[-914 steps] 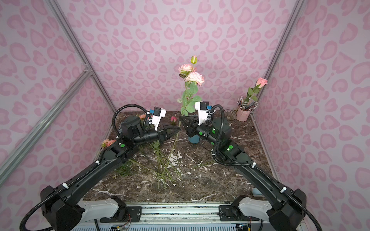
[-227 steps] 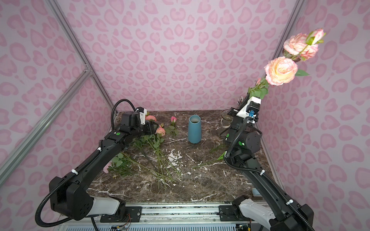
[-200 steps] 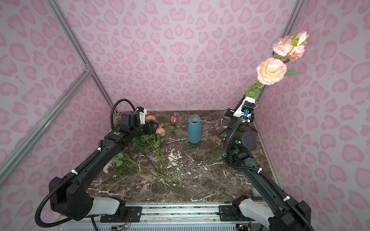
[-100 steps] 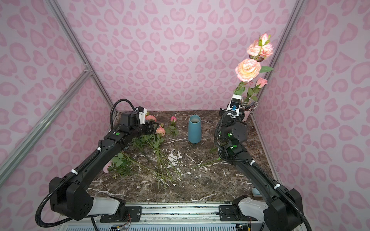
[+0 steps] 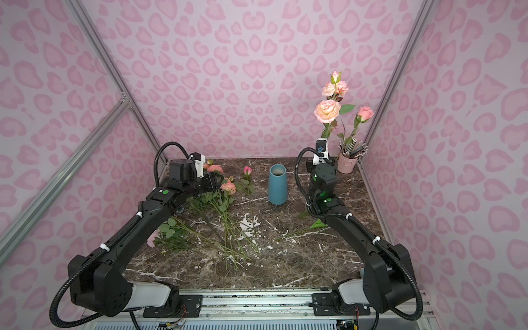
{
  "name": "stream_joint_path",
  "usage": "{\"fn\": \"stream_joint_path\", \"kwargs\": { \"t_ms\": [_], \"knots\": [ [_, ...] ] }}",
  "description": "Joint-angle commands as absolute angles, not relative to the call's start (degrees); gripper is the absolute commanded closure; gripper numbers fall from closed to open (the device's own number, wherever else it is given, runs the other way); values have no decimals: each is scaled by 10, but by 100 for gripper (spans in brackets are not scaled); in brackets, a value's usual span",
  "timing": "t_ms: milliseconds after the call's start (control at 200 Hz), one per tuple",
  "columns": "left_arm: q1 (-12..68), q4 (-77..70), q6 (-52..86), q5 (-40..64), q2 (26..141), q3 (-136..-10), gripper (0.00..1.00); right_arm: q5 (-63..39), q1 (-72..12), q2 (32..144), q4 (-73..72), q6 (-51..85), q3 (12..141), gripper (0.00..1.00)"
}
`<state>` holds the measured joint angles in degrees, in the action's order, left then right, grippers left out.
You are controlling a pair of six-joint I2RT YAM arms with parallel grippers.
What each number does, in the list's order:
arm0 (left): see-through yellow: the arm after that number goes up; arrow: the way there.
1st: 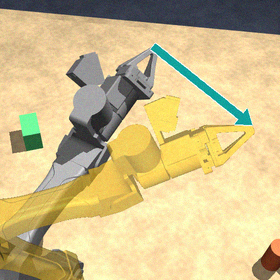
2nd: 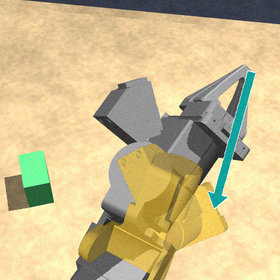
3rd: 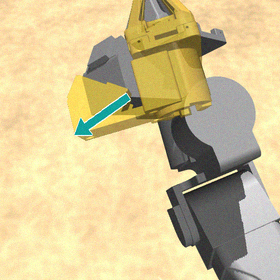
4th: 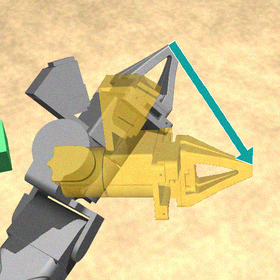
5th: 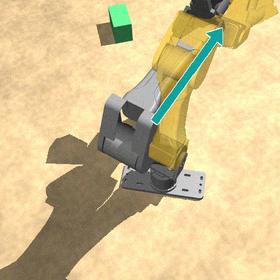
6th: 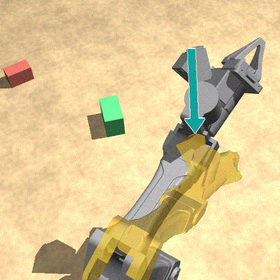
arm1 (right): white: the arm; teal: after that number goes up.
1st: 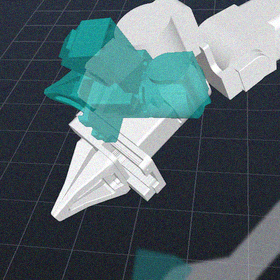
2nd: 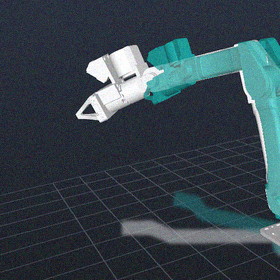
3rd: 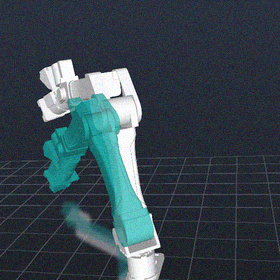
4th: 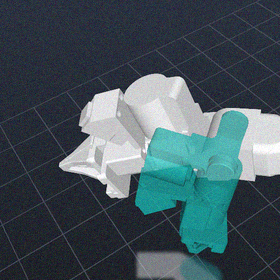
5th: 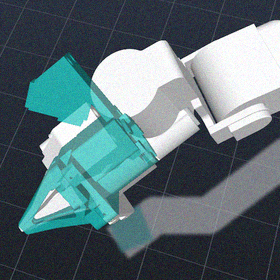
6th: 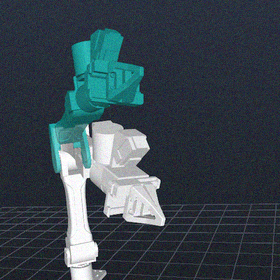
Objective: Place the pink flowers into the vase
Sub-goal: Place the flower in the vase.
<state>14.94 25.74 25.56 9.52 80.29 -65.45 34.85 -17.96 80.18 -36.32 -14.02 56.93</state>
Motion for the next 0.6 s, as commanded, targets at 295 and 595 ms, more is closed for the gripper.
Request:
{"fn": "stream_joint_path", "kwargs": {
  "t_ms": [295, 595],
  "knots": [
    [148, 261, 266, 67, 830, -664, 32, 352, -152, 860, -262, -30, 623, 66],
    [150, 295, 289, 39, 838, -656, 35, 325, -149, 845, -85, 76, 666, 51]
  ]
}}
